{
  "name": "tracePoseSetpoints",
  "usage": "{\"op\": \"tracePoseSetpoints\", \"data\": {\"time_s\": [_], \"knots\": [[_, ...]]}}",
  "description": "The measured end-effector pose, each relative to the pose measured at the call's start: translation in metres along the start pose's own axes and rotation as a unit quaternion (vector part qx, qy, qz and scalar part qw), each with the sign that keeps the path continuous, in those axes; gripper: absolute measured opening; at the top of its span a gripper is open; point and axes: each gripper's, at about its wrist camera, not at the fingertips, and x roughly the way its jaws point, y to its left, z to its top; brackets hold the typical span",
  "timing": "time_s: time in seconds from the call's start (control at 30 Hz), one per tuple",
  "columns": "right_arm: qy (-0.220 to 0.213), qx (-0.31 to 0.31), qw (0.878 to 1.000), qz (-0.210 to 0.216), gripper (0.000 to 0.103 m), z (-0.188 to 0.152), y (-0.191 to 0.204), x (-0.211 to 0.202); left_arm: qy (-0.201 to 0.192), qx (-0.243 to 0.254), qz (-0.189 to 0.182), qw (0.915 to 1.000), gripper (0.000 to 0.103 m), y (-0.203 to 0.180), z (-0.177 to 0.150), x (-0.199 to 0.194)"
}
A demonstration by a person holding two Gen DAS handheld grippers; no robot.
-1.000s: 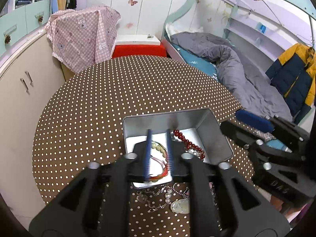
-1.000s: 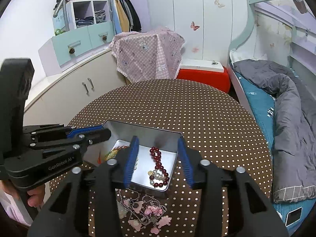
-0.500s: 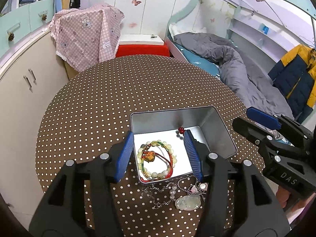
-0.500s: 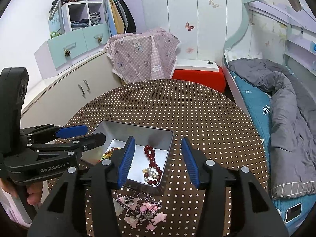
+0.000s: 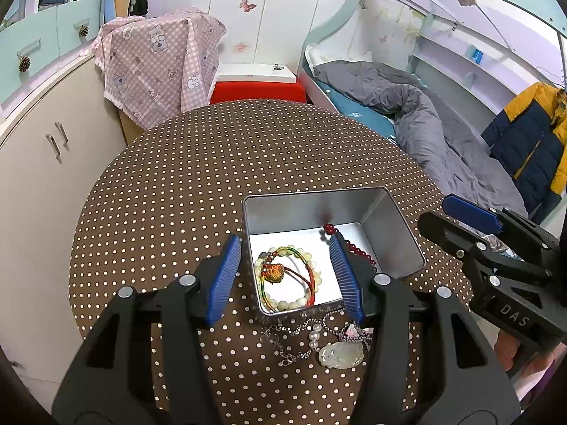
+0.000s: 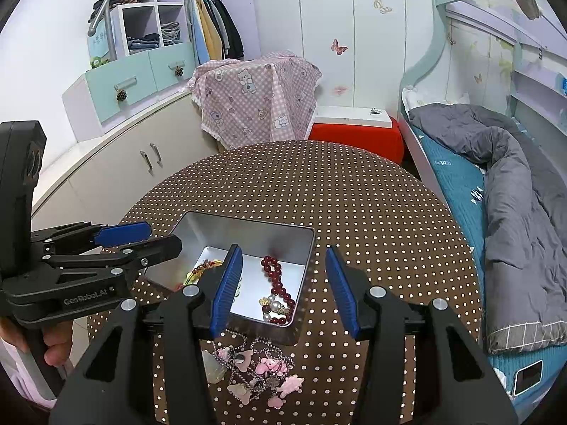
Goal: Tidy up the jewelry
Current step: 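Carry the red string bracelet into the box and open the left tool, then grasp the pearl chain with the left tool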
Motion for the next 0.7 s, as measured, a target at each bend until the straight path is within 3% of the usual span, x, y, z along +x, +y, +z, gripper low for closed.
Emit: {"op": "tracePoseSetpoints", "data": {"time_s": [0.7], "knots": [[0.01, 0.011, 1.0, -0.002, 0.052, -0.042, 0.006, -0.018, 0.024, 0.045, -0.034, 0.9981, 0.052, -0.013, -0.052, -0.02]]}}
